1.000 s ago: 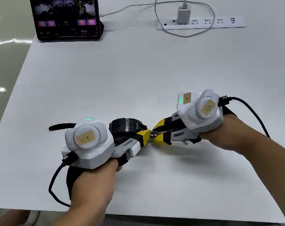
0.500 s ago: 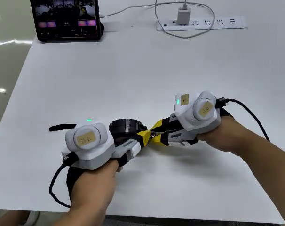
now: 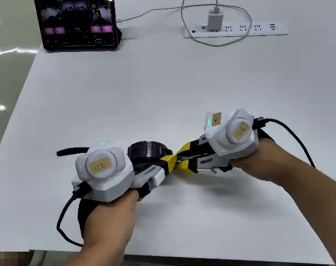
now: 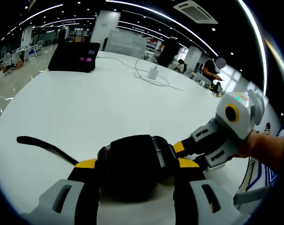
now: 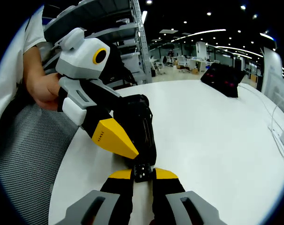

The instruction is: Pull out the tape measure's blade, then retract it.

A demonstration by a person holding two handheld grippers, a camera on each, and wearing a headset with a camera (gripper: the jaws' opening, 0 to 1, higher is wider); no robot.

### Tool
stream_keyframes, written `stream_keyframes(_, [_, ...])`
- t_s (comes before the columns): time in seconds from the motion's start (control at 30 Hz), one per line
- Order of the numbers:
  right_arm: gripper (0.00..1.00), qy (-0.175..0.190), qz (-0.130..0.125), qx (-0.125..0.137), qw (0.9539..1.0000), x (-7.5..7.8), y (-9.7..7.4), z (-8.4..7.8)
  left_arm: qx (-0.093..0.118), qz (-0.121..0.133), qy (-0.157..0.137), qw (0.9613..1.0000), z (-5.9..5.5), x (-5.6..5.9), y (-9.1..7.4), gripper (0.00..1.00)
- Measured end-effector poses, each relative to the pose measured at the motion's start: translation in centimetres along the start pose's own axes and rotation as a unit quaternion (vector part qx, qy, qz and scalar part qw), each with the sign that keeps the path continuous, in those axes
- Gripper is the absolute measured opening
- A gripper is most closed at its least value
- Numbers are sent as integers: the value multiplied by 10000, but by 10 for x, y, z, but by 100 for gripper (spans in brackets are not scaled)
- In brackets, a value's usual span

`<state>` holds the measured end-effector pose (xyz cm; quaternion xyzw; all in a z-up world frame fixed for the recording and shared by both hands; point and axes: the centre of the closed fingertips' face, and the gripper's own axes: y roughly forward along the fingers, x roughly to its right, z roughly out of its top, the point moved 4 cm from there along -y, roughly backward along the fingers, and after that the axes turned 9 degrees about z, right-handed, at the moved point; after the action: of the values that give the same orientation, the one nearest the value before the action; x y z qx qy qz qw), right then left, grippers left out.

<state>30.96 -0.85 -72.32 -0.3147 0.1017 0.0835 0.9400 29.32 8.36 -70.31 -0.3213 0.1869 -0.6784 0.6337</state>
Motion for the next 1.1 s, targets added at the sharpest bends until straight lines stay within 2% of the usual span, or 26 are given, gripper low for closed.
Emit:
stream_keyframes(0.13, [15,-17,-32,-170,9998,0,-3,-4,-32,-39,5,10000,0,0,0,60])
stream_keyframes(1.1, [21,100,-105,-82,9999,-3,-12,-5,-45,-131,343,9993,-1,3,-1,67])
